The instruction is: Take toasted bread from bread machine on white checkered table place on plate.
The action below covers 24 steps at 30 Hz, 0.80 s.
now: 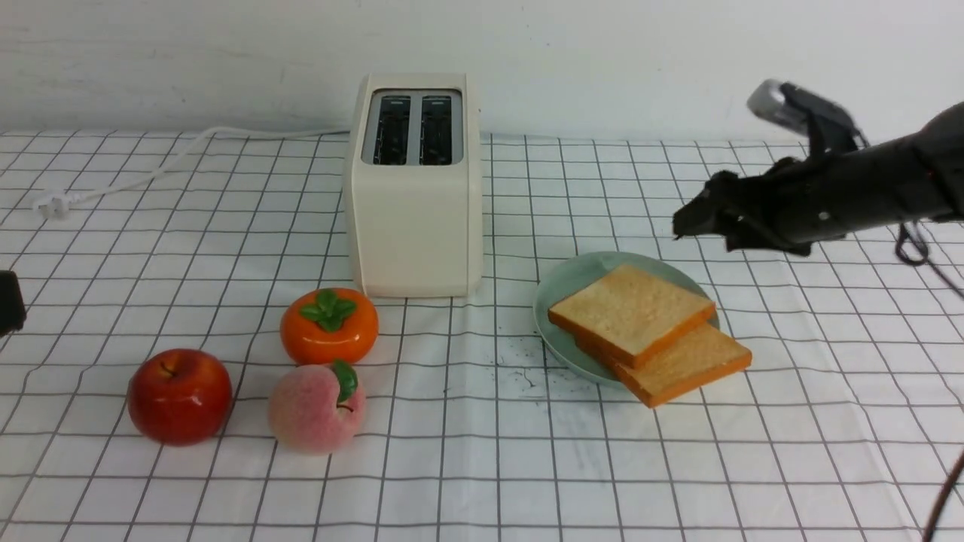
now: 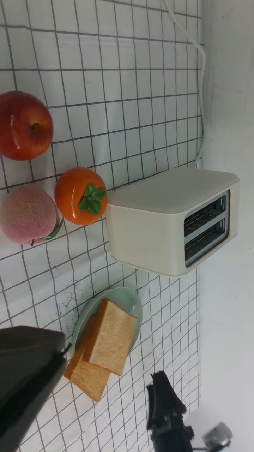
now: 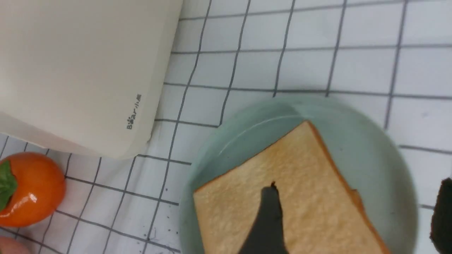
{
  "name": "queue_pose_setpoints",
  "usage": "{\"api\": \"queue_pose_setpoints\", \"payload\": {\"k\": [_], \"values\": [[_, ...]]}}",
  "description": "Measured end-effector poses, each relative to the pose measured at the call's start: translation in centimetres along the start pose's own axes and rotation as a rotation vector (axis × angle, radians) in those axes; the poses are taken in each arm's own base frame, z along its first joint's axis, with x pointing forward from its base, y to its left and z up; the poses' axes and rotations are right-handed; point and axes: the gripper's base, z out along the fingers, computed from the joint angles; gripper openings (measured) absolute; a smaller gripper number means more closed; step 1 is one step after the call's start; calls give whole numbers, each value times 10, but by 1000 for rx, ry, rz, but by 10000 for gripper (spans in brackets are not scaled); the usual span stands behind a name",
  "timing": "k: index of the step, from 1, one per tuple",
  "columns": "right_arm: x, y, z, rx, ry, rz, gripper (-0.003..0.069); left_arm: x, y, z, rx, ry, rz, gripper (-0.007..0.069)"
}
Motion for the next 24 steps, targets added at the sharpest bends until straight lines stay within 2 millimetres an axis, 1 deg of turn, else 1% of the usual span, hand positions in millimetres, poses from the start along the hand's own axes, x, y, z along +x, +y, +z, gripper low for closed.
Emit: {"api": "queue_pose_setpoints", "payload": {"k": [1,2,3,5,6,8,9,10,11,12,13,14,15,16,17,18,19,20,21,24], "values": [[-1,1,-3,-2,-4,-2,569,0,0,0,0,0,0,-13],[-8,8,-30,-1,-20,-34,557,0,0,0,0,1,-1,-13],[-10,13,-45,0,-21,-48,538,0,0,0,0,1,-1,-13],[-12,32,-87,-10,-8,-91,472,0,0,0,0,1,-1,-13],[-9,39,-103,-3,9,-113,427,0,0,0,0,0,0,-13],[-1,58,-142,11,48,-168,321,0,0,-1,8,-11,0,-13],[4,66,-157,14,58,-185,288,0,0,-2,19,-25,-1,-13],[7,69,-165,19,63,-193,265,1,0,-2,26,-33,-1,-13],[18,79,-189,37,71,-218,178,5,1,-6,58,-74,-1,-13],[32,84,-206,58,81,-241,120,9,2,-12,92,-123,-4,-13],[35,87,-213,62,70,-250,111,11,2,-12,100,-130,-1,-13],[45,89,-223,79,72,-263,69,18,4,-17,125,-163,-3,-13],[64,95,-240,95,60,-283,23,27,8,-24,152,-208,-7,-13],[78,99,-252,104,43,-297,1,35,11,-27,169,-232,-7,-13],[95,104,-267,110,13,-311,-8,46,14,-29,185,-255,-6,-13],[110,105,-273,114,4,-309,-10,53,16,-30,193,-264,-5,-13],[116,105,-276,116,-6,-308,-10,57,17,-30,197,-267,-4,-13],[144,107,-288,124,-46,-293,-9,72,20,-28,210,-277,-2,-13],[163,108,-296,130,-92,-283,-6,82,22,-27,218,-281,0,-13],[207,102,-301,141,-177,-254,-3,100,25,-22,228,-278,8,-13]]}}
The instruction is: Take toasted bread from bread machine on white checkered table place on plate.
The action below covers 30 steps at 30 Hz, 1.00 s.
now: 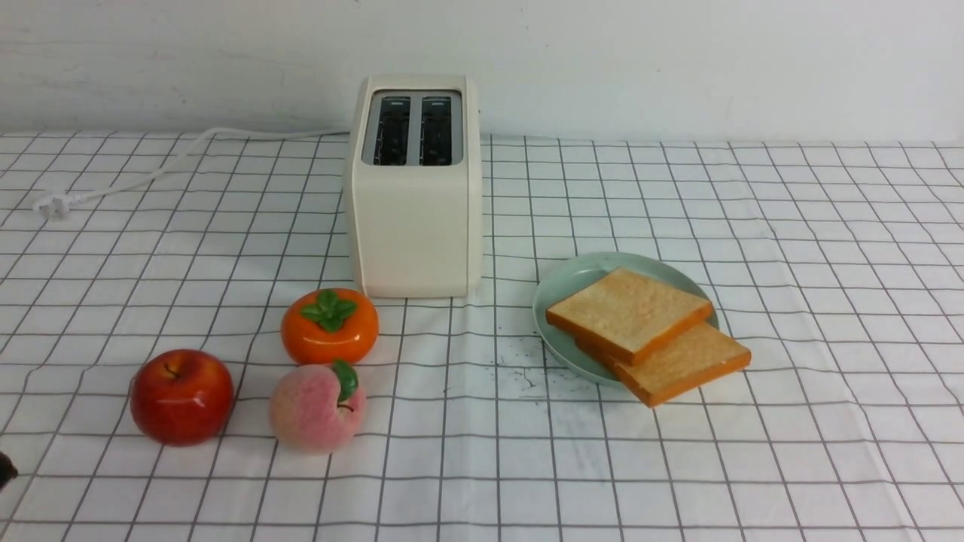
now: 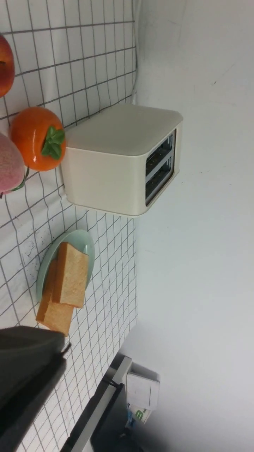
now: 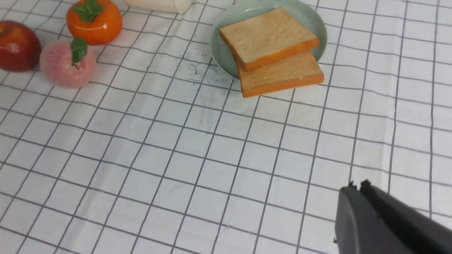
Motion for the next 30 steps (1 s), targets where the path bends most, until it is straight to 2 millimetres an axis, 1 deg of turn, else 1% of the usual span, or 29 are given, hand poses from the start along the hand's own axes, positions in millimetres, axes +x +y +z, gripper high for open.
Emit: {"api": "queue_pose_setpoints", "payload": {"k": [2,3,4,5,6,8,12,13,15,18,19,21,23,24,26,28,29,30], "values": [[20,-1,2,17,-39,28,-2,8,1,1,1,11,5,-13],[35,-2,2,30,-83,52,-2,13,2,2,-2,25,8,-13],[37,-3,3,32,-88,58,-2,14,2,3,-3,27,9,-13],[51,-7,11,48,-116,107,-2,21,4,4,-9,50,14,-13],[52,-8,12,51,-131,110,-2,22,4,5,-9,52,14,-13],[62,-14,25,63,-180,171,0,30,6,6,-20,82,18,-13],[70,-26,46,95,-271,224,4,43,9,8,-35,125,26,-13],[70,-27,46,98,-279,225,4,44,9,9,-35,127,26,-13],[81,-32,59,114,-268,241,7,48,10,9,-43,145,28,-13],[90,-35,66,120,-239,251,10,48,11,9,-46,147,28,-13],[98,-36,72,123,-207,260,13,49,11,9,-49,151,28,-13],[107,-38,78,126,-174,269,15,49,11,9,-50,152,28,-13],[111,-39,81,127,-159,274,17,49,11,9,-50,153,28,-13],[116,-41,84,144,-146,262,17,49,11,9,-50,153,28,-13],[119,-44,85,172,-156,225,17,49,11,9,-51,154,28,-13],[129,-51,88,234,-222,108,8,49,11,9,-53,155,28,-13],[139,-55,92,261,-244,45,-5,49,11,9,-53,156,29,-13],[144,-56,94,266,-271,18,-13,49,11,9,-53,156,29,-13]]}}
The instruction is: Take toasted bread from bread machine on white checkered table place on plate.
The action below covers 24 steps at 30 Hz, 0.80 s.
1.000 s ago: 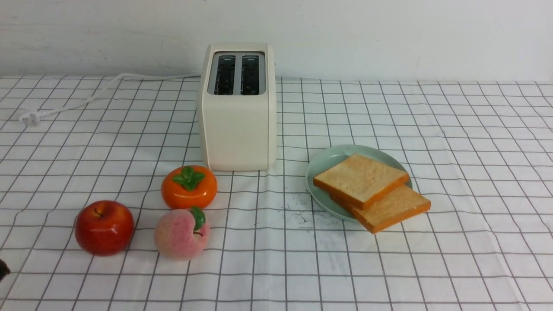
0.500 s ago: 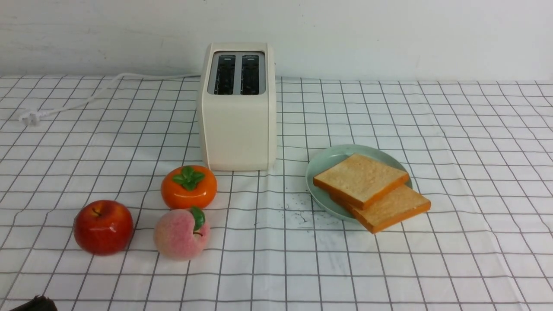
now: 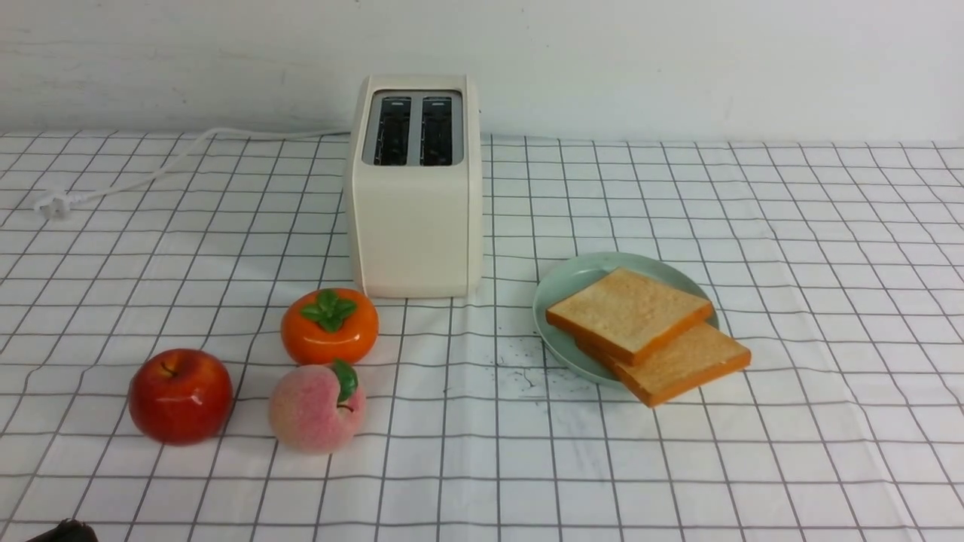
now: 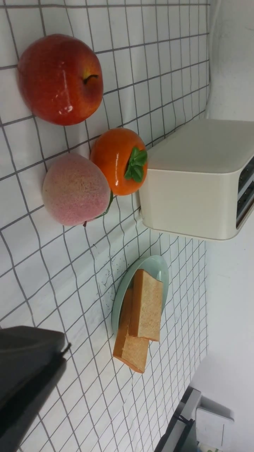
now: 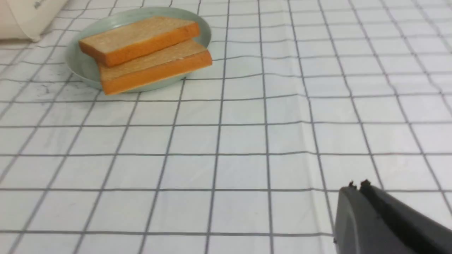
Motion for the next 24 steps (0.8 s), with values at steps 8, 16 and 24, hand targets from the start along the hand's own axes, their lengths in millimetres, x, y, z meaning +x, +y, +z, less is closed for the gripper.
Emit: {"api": "queue_pose_setpoints", "payload": {"k": [8,16,24], "values": [[10,-3,0,18,3,7,-20,0,0,0,-1,1,0,-9],[10,-3,0,19,2,10,-20,0,0,0,-1,1,0,-2],[10,-3,0,19,2,11,-19,0,0,0,-3,4,0,4]]}}
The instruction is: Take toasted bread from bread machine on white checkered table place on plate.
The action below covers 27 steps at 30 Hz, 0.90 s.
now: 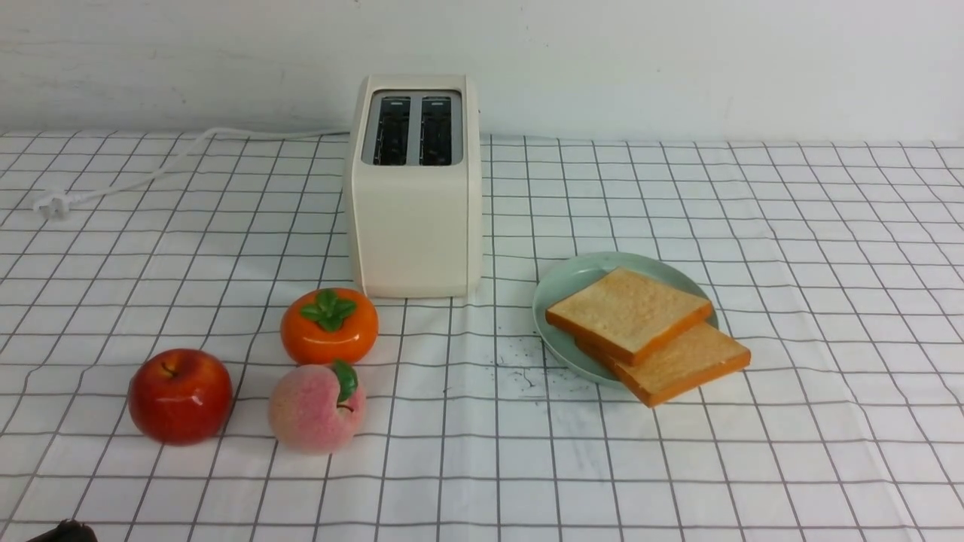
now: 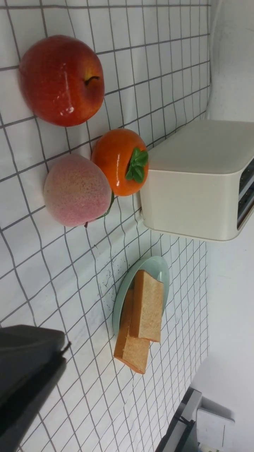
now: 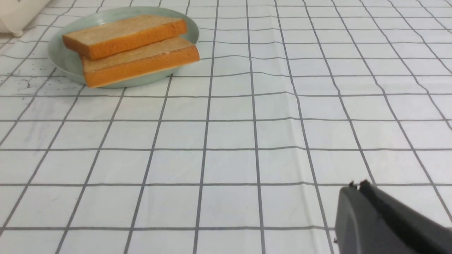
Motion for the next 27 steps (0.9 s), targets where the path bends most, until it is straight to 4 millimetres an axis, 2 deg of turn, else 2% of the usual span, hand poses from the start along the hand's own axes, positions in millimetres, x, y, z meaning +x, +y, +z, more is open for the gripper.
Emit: {"api": "queue_pose_setpoints", "payload": {"k": [16,18,23,27], "values": [[0,0,0,0,0,0,-15,0,0,0,-14,1,-1,11],[0,0,0,0,0,0,-15,-2,1,-2,-58,-52,4,-13],[0,0,0,0,0,0,-10,-3,2,-3,-151,-160,52,-13],[0,0,0,0,0,0,-7,18,14,5,-312,-199,22,-13]]}}
